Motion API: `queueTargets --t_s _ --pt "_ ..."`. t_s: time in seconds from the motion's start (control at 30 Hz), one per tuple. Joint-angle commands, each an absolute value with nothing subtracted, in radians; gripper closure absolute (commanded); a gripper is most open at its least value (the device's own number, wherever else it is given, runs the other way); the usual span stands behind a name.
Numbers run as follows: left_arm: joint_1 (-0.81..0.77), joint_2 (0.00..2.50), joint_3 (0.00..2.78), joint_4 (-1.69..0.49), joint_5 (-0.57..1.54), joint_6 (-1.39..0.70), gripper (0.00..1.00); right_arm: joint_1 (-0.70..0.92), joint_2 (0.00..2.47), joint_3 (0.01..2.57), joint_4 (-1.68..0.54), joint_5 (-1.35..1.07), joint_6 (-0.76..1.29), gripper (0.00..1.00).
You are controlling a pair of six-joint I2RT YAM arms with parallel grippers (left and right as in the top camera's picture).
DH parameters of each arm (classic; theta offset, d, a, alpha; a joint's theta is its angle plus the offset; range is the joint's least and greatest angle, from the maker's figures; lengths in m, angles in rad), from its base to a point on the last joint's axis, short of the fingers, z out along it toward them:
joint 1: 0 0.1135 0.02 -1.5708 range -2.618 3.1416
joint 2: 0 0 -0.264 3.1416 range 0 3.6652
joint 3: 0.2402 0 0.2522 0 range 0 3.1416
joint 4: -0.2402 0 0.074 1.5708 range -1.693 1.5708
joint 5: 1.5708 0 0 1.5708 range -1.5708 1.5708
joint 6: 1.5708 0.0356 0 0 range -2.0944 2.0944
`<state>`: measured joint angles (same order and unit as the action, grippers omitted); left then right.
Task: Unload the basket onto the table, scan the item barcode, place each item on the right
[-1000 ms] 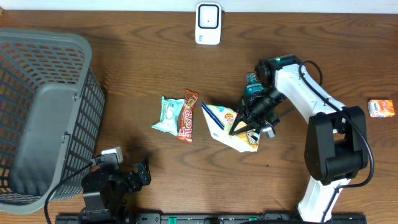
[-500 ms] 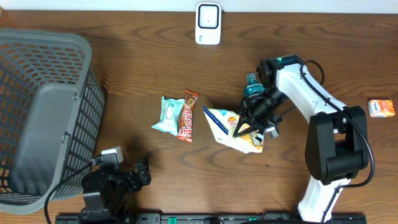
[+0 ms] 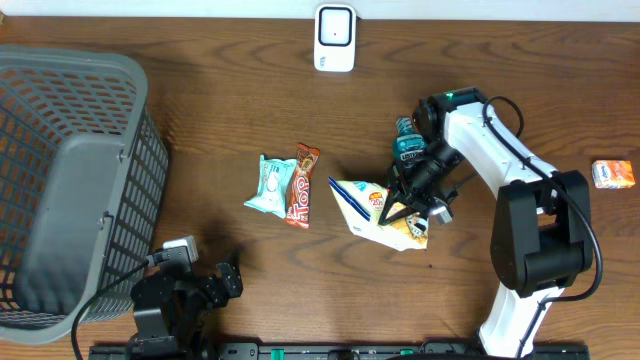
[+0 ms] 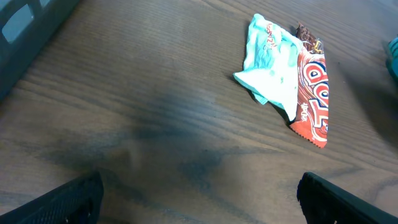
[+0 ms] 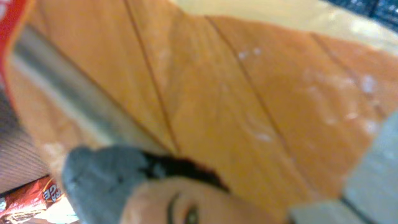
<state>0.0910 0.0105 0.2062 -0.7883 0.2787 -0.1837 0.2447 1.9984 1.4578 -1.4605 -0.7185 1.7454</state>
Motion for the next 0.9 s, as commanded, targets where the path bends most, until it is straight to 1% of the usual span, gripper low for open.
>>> queueTargets --t_s 0.0,0.07,0.13,0.23,0.33,0.47,0.53,0.67,0.73,0.87 --pt "0.095 0.009 0.202 -0.859 0.279 -0.185 0.02 0.234 1.996 1.464 -1.416 -0.719 1.679 0.99" --pt "0.095 0.009 0.202 -0.859 0.279 -0.185 0.02 0.234 1.996 1.464 -1.316 -0.683 1.520 0.99" --pt "0.095 0.009 0.202 -0.859 0.279 -0.185 0.02 0.234 1.996 1.464 -1.108 -0.703 1.336 0.99" --pt "0.095 0.009 0.202 -0.859 0.279 -0.185 0.02 0.241 1.996 1.464 -0.722 -0.736 1.063 0.99" --pt "0.095 0.009 0.202 -0.859 0.279 -0.185 0.02 0.260 1.996 1.464 -0.382 -0.735 0.942 0.99" --pt "0.095 0.009 0.202 -0.859 0.279 -0.185 0.02 0.286 1.996 1.464 -0.052 -0.659 0.915 0.99" --pt "0.095 0.009 0.202 -0.859 0.279 -0.185 0.02 0.302 1.996 1.464 0.065 -0.526 0.926 0.99" --pt "0.095 0.009 0.202 -0.859 0.279 -0.185 0.02 0.343 1.998 1.464 0.126 -0.162 1.024 0.99" --pt "0.095 0.009 0.202 -0.859 0.279 -0.185 0.02 0.368 2.005 1.464 0.197 -0.036 1.022 0.99" --pt "0.095 0.009 0.202 -0.859 0.279 -0.185 0.02 0.401 2.054 1.488 0.385 0.123 1.009 0.99"
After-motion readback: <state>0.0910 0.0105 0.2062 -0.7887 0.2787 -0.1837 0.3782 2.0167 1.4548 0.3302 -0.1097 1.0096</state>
